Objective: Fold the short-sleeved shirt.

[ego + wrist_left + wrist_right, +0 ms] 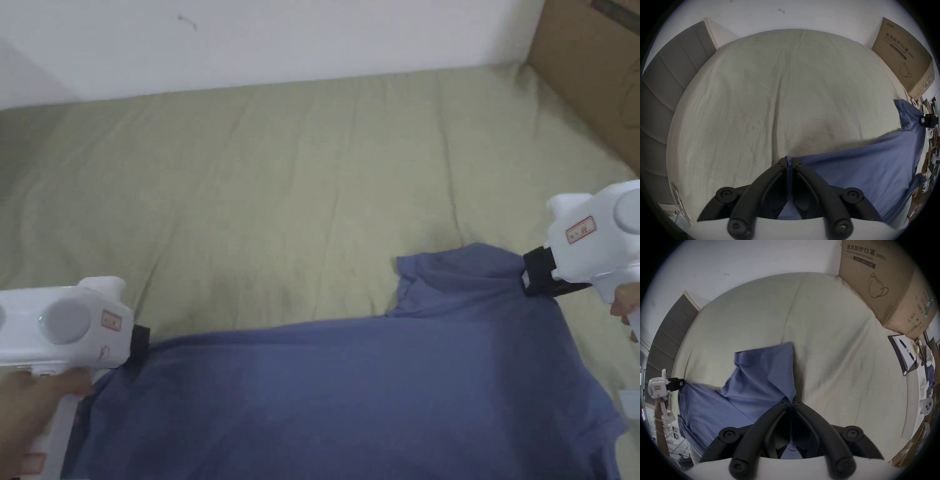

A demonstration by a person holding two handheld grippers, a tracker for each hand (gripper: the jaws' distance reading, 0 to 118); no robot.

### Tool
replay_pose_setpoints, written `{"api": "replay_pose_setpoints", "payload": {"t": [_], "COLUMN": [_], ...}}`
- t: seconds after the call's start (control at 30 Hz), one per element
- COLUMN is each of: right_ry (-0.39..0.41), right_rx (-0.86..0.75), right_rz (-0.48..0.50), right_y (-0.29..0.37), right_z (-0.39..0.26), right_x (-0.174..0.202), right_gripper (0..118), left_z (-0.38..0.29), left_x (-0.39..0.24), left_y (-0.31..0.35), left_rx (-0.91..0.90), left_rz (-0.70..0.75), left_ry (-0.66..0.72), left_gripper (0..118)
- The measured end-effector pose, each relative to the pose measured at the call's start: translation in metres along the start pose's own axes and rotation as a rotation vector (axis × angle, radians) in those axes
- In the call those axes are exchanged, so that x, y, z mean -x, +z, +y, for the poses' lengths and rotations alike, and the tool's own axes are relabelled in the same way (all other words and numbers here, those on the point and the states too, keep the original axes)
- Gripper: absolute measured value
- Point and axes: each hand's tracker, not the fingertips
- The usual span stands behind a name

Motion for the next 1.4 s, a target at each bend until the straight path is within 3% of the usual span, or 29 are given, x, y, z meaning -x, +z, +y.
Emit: {"api": "replay_pose_setpoints", "payload": {"t": [0.2, 0.43, 0.57, 0.73, 0.77, 0.8, 0.83, 0.87, 0.93, 1.0, 1.07, 1.1, 1.13, 1.17, 1.2, 1.23, 1.27, 1.4], "right_ry": [-0.004, 0.013, 0.012, -0.045, -0.056, -0.068, -0.063, -0.048, -0.048, -0.04, 0.022, 0.055, 0.091, 0.114, 0.13, 0.149, 0.153, 0.254], "right_rx": [-0.078, -0.111, -0.028, 0.053, 0.053, 0.059, 0.049, 0.027, 0.0, -0.084, -0.185, -0.229, -0.267, -0.295, -0.321, -0.34, -0.355, -0.394], "right_rz": [0.046, 0.09, 0.078, 0.062, 0.051, 0.019, -0.044, -0.108, -0.091, -0.087, -0.059, -0.04, -0.005, 0.016, 0.036, 0.043, 0.038, 0.134], "right_y": [0.062, 0.135, 0.124, 0.07, 0.066, 0.062, 0.063, 0.067, 0.085, 0.107, 0.129, 0.139, 0.146, 0.149, 0.152, 0.15, 0.148, 0.132], "right_z": [-0.026, -0.129, -0.195, -0.271, -0.278, -0.282, -0.285, -0.284, -0.275, -0.266, -0.259, -0.255, -0.253, -0.252, -0.251, -0.25, -0.251, -0.26], "right_x": [-0.006, -0.007, -0.013, -0.02, -0.019, -0.016, -0.013, -0.012, -0.012, 0.001, 0.02, 0.035, 0.049, 0.065, 0.08, 0.099, 0.115, 0.18], "right_gripper": [0, 0, 0, 1, 13, 35, 61, 76, 82, 82, 80, 74, 55, 35, 18, 9, 4, 0], "left_z": [-0.032, -0.122, -0.186, -0.25, -0.258, -0.264, -0.266, -0.267, -0.262, -0.259, -0.255, -0.254, -0.254, -0.26, -0.264, -0.27, -0.275, -0.306], "left_x": [0.026, 0.053, 0.042, 0.055, 0.056, 0.061, 0.065, 0.069, 0.079, 0.091, 0.103, 0.109, 0.114, 0.076, 0.075, 0.075, 0.076, 0.084], "left_y": [0.084, 0.161, 0.164, 0.114, 0.107, 0.102, 0.101, 0.102, 0.106, 0.12, 0.137, 0.143, 0.148, 0.173, 0.177, 0.179, 0.177, 0.172], "left_rx": [-0.146, -0.229, -0.184, -0.08, -0.074, -0.068, -0.055, -0.066, -0.088, -0.164, -0.215, -0.224, -0.221, -0.227, -0.245, -0.256, -0.26, -0.252], "left_rz": [-0.07, -0.123, -0.134, -0.117, -0.125, -0.122, -0.098, -0.106, -0.1, -0.111, -0.136, -0.151, -0.171, -0.201, -0.225, -0.222, -0.212, -0.343], "left_ry": [0.067, 0.077, 0.07, 0.158, 0.188, 0.21, 0.217, 0.214, 0.227, 0.259, 0.299, 0.322, 0.33, 0.337, 0.33, 0.328, 0.339, 0.505], "left_gripper": [3, 3, 3, 4, 7, 19, 47, 72, 108, 109, 109, 109, 104, 90, 64, 23, 7, 0]}}
